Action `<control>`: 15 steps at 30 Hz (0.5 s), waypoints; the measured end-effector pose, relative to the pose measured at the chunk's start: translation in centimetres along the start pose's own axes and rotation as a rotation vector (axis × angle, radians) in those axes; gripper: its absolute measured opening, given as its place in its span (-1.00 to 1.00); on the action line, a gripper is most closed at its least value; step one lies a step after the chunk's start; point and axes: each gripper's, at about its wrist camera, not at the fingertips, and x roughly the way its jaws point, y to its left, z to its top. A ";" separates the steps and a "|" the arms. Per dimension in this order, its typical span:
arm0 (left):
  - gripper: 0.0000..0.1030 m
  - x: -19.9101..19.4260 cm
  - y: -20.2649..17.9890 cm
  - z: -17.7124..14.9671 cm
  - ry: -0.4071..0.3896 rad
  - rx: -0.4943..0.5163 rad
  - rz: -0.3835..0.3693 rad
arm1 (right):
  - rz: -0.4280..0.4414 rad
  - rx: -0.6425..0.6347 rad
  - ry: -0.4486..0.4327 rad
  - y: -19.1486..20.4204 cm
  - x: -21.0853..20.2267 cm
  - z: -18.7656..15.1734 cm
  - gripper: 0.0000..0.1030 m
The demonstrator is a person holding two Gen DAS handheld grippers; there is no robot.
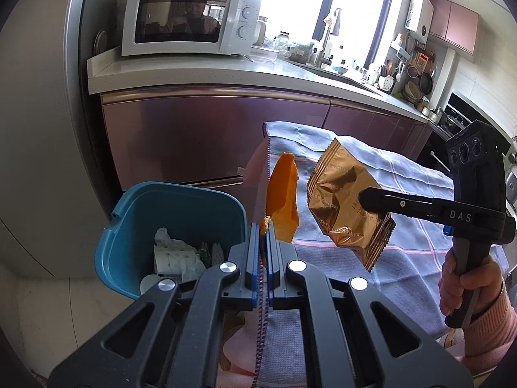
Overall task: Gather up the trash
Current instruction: 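Carry the orange peel with the left tool while the right tool carries the wrapper to the bin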
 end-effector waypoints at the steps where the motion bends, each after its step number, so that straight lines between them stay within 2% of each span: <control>1: -0.92 0.1 0.4 0.1 0.001 -0.006 0.011 | 0.004 -0.003 0.006 0.2 0.5 0.2 -0.88; 15: -0.92 2.7 6.4 0.1 0.044 -0.090 0.130 | -0.001 -0.035 0.121 2.4 8.4 2.6 -0.88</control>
